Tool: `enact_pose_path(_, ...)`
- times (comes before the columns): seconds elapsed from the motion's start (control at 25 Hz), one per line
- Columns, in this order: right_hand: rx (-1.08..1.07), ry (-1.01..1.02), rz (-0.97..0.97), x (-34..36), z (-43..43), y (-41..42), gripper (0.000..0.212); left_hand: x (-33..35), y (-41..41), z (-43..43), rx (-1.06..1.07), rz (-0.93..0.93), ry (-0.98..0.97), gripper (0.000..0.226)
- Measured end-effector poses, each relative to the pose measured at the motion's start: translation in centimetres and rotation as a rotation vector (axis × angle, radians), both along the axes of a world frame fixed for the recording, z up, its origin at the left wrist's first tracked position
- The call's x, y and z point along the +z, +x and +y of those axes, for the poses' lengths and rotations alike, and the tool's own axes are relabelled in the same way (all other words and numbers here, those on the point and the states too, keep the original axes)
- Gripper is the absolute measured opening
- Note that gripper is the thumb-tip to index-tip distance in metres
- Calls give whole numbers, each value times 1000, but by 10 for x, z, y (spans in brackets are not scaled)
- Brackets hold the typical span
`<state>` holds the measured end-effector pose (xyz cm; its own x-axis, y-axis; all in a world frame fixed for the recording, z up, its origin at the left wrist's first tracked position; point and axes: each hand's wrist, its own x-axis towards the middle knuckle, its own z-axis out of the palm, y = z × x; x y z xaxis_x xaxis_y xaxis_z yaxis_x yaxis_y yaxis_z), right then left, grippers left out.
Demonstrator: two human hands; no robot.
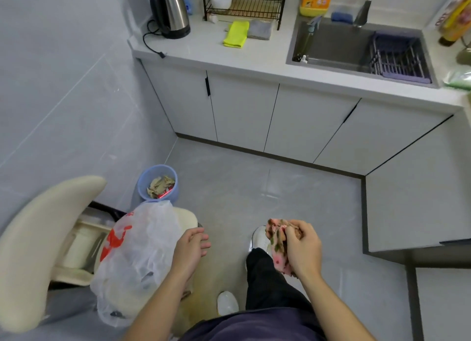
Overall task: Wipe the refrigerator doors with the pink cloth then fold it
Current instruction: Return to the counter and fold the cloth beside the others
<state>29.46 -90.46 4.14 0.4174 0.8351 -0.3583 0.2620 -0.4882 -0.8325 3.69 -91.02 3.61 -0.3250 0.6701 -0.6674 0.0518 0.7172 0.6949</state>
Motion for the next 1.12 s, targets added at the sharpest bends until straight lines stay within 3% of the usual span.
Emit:
enact_pose_path(0.36,98,2,42,4,224,3,15,11,11,191,30,40,-15,24)
enact_pose_path(0.64,66,-11,22,9,341,-12,15,15,-2,328,12,14,18,24)
enact_pose_path(0.84,91,39,-66,2,435,-53,22,-6,-26,433,-186,6,-46,27)
enact_pose_path(1.12,62,81,-55,24,555,-108,22,13,-59,592,-436,16,9,25)
